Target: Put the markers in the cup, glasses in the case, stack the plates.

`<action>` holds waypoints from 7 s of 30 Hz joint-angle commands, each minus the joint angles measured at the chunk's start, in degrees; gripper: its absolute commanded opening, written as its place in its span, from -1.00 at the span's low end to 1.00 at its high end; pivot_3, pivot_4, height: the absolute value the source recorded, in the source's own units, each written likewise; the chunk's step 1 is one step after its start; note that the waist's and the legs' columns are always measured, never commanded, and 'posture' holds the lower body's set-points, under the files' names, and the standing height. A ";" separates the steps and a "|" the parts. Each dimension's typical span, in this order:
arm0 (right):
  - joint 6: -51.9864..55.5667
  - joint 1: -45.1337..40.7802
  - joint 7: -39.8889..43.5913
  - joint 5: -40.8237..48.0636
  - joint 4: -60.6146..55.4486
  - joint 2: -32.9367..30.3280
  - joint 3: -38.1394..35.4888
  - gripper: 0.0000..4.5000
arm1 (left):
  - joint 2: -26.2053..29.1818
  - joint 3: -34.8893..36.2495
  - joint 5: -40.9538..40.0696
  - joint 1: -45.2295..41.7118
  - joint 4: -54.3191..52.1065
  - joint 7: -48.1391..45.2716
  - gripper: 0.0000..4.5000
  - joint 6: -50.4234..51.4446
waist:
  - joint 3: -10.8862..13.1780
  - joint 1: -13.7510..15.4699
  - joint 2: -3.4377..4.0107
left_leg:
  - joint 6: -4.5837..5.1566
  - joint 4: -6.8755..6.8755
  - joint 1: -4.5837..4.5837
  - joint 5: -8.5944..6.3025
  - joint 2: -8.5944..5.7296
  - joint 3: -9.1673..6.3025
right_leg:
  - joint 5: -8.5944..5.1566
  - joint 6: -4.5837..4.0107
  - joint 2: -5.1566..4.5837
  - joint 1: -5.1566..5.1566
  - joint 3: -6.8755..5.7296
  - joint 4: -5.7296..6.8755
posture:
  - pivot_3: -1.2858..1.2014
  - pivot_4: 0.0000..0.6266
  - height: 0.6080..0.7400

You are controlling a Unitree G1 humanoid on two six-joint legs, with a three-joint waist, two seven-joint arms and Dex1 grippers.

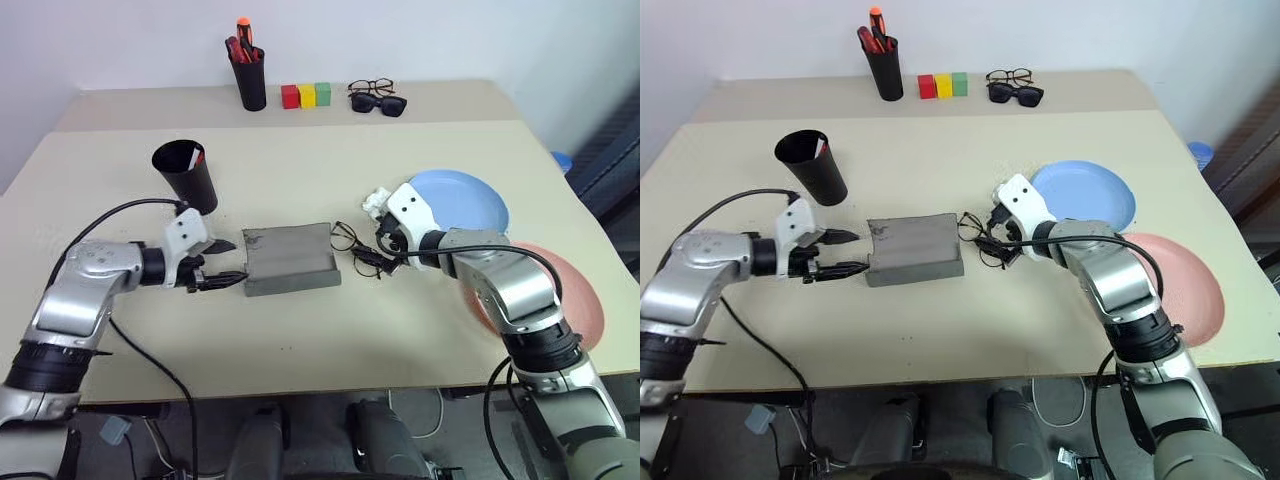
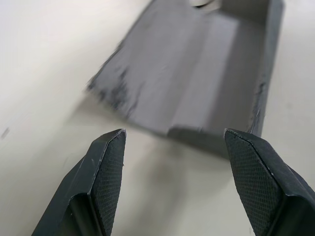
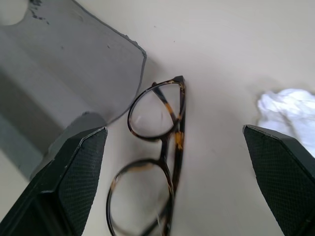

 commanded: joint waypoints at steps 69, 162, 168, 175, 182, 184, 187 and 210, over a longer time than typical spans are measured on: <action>-11.08 -8.21 11.11 -9.26 -2.69 -1.85 7.32 -0.18 | -3.13 14.37 -4.32 16.97 -11.87 17.73 0.45 -0.97 | -0.01 -0.07 0.00 | 0.00 -0.12 0.01 0.00 0.03 -0.01 | 0.00 -0.01 -0.12 -0.07 -0.01 -0.01 | 0.03 -0.52 1.00; -30.74 -15.78 22.19 -19.80 13.95 5.94 12.81 0.07 | -2.91 15.01 -7.70 13.47 -5.21 13.13 0.20 -2.36 | -0.01 -0.35 0.03 | -0.01 -0.20 0.15 0.00 -0.02 0.00 | 0.00 -0.02 -0.07 0.02 -0.03 -0.04 | 0.03 -0.52 1.00; -25.75 -12.56 22.45 -17.36 4.84 3.27 8.05 0.07 | -5.35 10.74 -6.49 3.67 -2.18 15.36 -0.84 -0.84 | -0.01 0.04 0.03 | -0.01 -0.19 0.10 0.00 -0.02 -0.01 | 0.00 -0.01 -0.07 -0.01 -0.05 -0.04 | 0.03 -0.52 1.00; -19.48 -5.32 22.62 -14.23 -6.87 -1.10 5.37 0.07 | -12.70 2.34 -1.96 -13.61 9.65 18.11 -0.84 -1.85 | -0.03 1.17 0.00 | -0.01 -0.07 0.07 0.00 -0.10 -0.03 | 0.01 0.00 -0.04 0.04 -0.08 -0.03 | 0.03 -0.52 1.00; -15.12 -2.30 20.11 -13.37 -11.22 -3.09 4.77 0.07 | -16.45 -5.94 2.14 -23.59 22.00 12.19 -0.84 -0.67 | -0.03 0.62 0.00 | -0.01 -0.04 0.06 0.00 -0.08 -0.01 | 0.01 0.00 0.07 0.00 -0.04 0.00 | 0.03 -0.52 1.00; -14.03 -1.91 19.21 -13.13 -12.10 -3.32 4.63 0.07 | -15.81 -8.51 2.77 -23.86 22.16 7.66 -0.84 -1.35 | -0.03 0.60 0.00 | -0.02 -0.04 0.04 0.01 -0.08 -0.01 | 0.00 -0.01 0.07 -0.01 -0.04 -0.01 | 0.03 -0.52 1.00; -12.88 -1.49 18.23 -12.81 -13.05 -3.60 4.60 0.07 | -14.30 -10.83 3.82 -22.96 20.80 2.99 -0.84 -2.53 | -0.03 0.69 -0.01 | -0.02 -0.02 0.03 0.01 -0.08 0.00 | 0.00 -0.01 0.07 -0.01 -0.03 -0.01 | 0.03 -0.52 1.00; -13.72 -1.69 16.01 -10.79 -11.40 -3.99 6.11 0.07 | -8.81 -9.95 6.57 -7.53 3.16 1.61 -0.84 -11.85 | -0.03 1.02 0.00 | 0.00 0.03 0.03 0.00 -0.06 -0.02 | 0.00 -0.01 0.04 0.04 -0.03 -0.02 | 0.03 -0.52 1.00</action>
